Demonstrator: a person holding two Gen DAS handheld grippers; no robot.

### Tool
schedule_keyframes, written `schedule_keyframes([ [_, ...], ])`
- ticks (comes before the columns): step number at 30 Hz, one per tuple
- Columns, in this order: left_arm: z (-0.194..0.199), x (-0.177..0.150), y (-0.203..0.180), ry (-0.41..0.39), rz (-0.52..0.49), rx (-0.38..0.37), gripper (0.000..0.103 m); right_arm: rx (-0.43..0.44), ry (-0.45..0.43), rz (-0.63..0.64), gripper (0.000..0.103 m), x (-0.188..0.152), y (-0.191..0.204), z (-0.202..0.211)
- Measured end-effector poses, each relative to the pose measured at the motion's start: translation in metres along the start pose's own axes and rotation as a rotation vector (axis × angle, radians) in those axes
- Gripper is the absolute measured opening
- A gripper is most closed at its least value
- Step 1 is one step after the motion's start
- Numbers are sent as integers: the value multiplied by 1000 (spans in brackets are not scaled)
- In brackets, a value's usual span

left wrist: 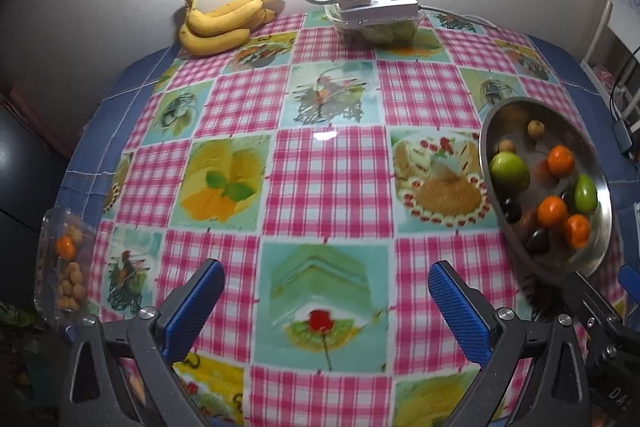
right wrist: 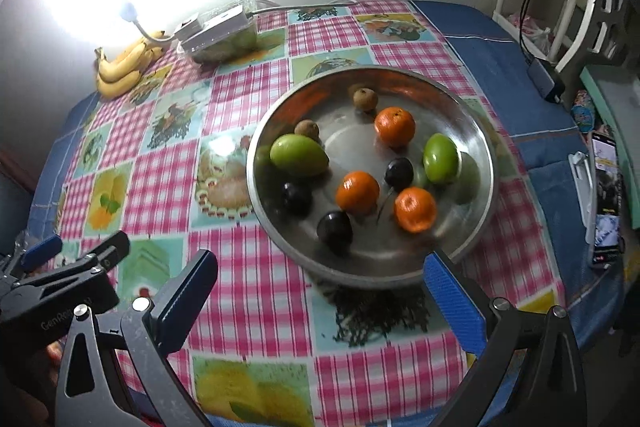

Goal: Organize fruits

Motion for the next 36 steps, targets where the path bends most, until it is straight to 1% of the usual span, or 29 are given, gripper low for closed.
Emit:
schedule_keyframes([
  [9,1,-28,12,-13,-2,36,103,-35,-5,12,103,-26,-2,3],
  [15,4,-38,15,-36,2,40,103,-53,-21,28,103,-38,-1,5],
  [19,13,-38,21,-65,25,33,103,-64,-46,29,103,-39,-1,11],
  [24,14,-40,26,-75,40,29,103,-85,-65,35,103,-39,0,15],
  [36,16,-41,25,-87,44,34,103,-80,-69,26,103,-39,-2,16],
])
Point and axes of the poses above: each gripper's, at about its wrist camera, not at the fingertips, and z roughly against the way its jaws point, y to its left, x to its top, the point moved 5 cm from there along -z, roughly the way its jaws point, and after that the axes turned 9 degrees about y, right-handed, at the moved point
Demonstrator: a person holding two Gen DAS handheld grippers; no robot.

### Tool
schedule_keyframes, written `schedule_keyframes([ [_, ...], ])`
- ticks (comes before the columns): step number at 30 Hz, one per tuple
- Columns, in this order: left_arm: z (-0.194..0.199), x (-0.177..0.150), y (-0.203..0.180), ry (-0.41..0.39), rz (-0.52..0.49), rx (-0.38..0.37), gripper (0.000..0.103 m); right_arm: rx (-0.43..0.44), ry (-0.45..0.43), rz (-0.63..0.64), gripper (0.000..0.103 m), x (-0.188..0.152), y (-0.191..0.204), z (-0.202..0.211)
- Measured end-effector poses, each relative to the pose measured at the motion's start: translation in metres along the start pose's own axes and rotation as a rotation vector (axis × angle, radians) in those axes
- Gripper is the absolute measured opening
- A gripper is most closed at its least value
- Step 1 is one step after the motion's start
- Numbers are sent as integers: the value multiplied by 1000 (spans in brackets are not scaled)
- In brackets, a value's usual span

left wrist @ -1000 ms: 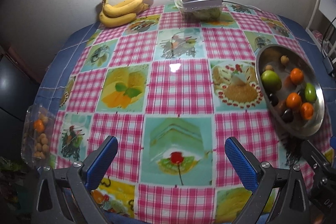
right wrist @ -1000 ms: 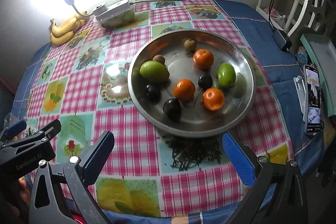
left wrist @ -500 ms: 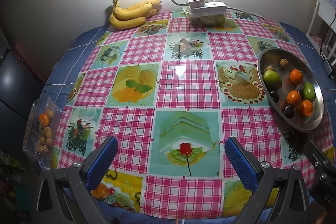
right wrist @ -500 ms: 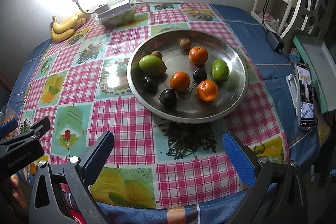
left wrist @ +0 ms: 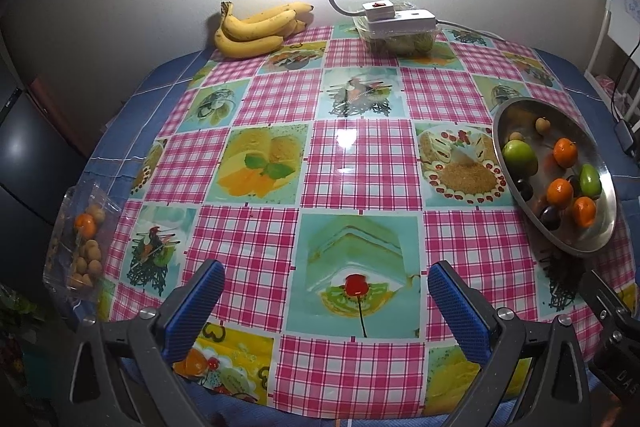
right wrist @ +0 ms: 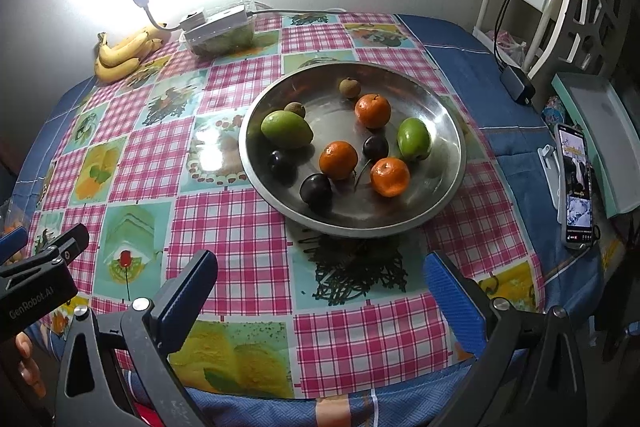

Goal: Organize fruits

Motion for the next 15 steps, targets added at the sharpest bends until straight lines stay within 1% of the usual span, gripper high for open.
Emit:
schedule_keyframes([
  [15,5,1,-1,-21,-7,5,103,-2,-7,-8,103,0,-1,1],
])
Point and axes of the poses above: each gripper's, at about its wrist camera, not at the fingertips, and z roughly against the way its jaws point, y to its left, x to its top, the point moved 5 cm from there along -z, roughly the way its jaws point, and after that the axes turned 9 degrees about y, right-handed, at the moved point
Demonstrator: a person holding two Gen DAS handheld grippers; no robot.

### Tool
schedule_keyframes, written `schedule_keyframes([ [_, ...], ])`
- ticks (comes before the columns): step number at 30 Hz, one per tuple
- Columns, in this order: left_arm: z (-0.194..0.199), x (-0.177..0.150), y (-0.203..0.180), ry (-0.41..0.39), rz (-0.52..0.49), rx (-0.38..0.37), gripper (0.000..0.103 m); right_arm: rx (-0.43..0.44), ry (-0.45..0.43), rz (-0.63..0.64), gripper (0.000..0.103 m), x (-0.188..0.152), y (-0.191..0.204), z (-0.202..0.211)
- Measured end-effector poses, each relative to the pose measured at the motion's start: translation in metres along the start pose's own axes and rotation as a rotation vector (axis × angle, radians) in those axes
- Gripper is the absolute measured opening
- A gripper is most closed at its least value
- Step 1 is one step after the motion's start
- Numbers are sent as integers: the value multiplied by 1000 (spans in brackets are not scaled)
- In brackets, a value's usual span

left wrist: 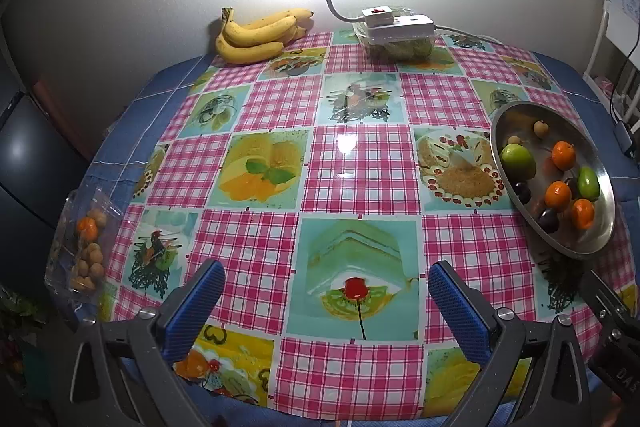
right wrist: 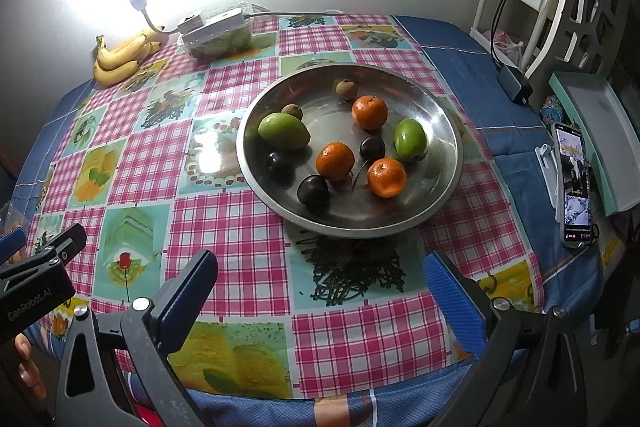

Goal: Organize fruits

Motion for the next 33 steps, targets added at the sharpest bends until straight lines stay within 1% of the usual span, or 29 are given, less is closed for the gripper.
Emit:
schedule_keyframes([
  [33,2,0,-2,-5,-12,18,103,1,-2,-4,103,0,-3,0],
])
Point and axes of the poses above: each gripper's, at about its wrist camera, not at the fingertips, and z roughly against the way its jaws point, y to its left, x to its top, the point moved 5 cm from there along -z, roughly the way its jaws point, and after that the axes turned 9 degrees about y, right-handed, at the moved point
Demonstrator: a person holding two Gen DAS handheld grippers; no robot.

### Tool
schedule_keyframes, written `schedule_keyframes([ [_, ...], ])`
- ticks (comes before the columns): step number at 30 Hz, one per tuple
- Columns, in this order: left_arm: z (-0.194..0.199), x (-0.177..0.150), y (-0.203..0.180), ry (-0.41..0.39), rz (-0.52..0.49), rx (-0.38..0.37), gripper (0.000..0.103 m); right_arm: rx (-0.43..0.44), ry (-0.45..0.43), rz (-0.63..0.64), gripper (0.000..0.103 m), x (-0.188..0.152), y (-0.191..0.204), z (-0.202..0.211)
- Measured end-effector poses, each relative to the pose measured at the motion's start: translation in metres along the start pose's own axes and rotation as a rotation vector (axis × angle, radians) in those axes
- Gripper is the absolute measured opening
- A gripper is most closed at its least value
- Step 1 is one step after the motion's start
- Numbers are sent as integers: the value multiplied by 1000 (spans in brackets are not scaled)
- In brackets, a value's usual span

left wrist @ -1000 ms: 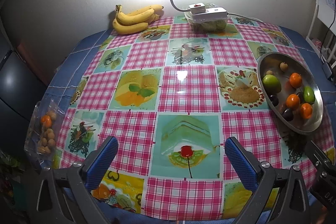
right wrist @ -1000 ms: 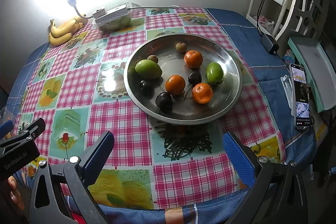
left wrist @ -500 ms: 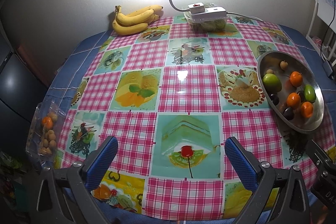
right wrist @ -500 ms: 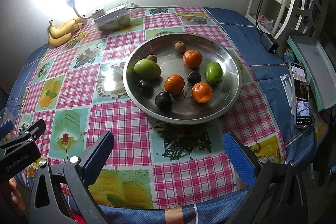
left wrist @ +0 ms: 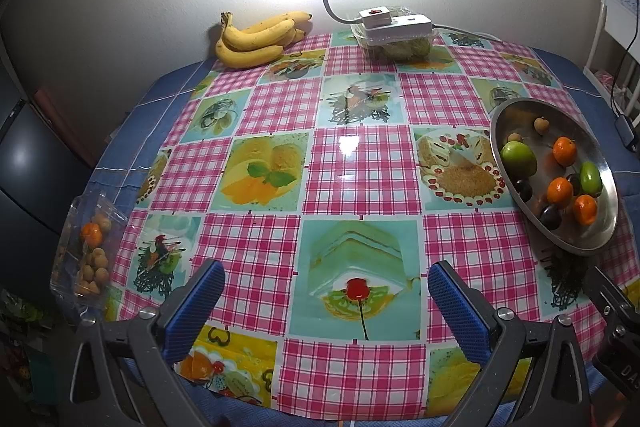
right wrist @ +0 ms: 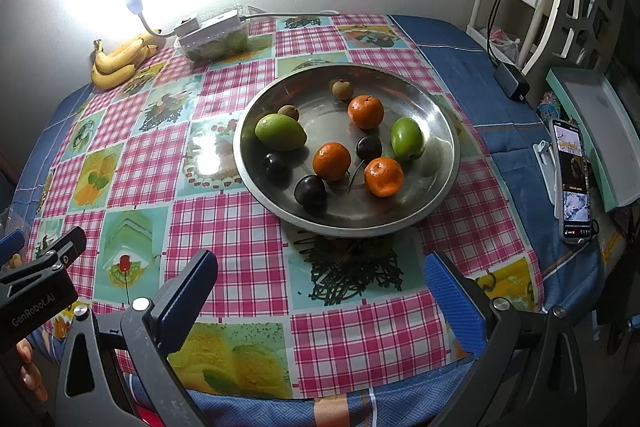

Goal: Organize fruits

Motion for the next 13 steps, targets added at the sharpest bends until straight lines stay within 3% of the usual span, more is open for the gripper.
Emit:
schedule_keyframes([
  [13,5,0,-5,-16,-10,3,103,-2,-2,-3,103,0,0,1],
])
Point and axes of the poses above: each gripper's, at about its wrist camera, not at the fingertips, and z roughly against the way its jaws point, y to its left, x to its top, the point moved 5 cm from there along -z, roughly the way its jaws point, and after that the axes turned 9 degrees about y, right-handed, at the moved point
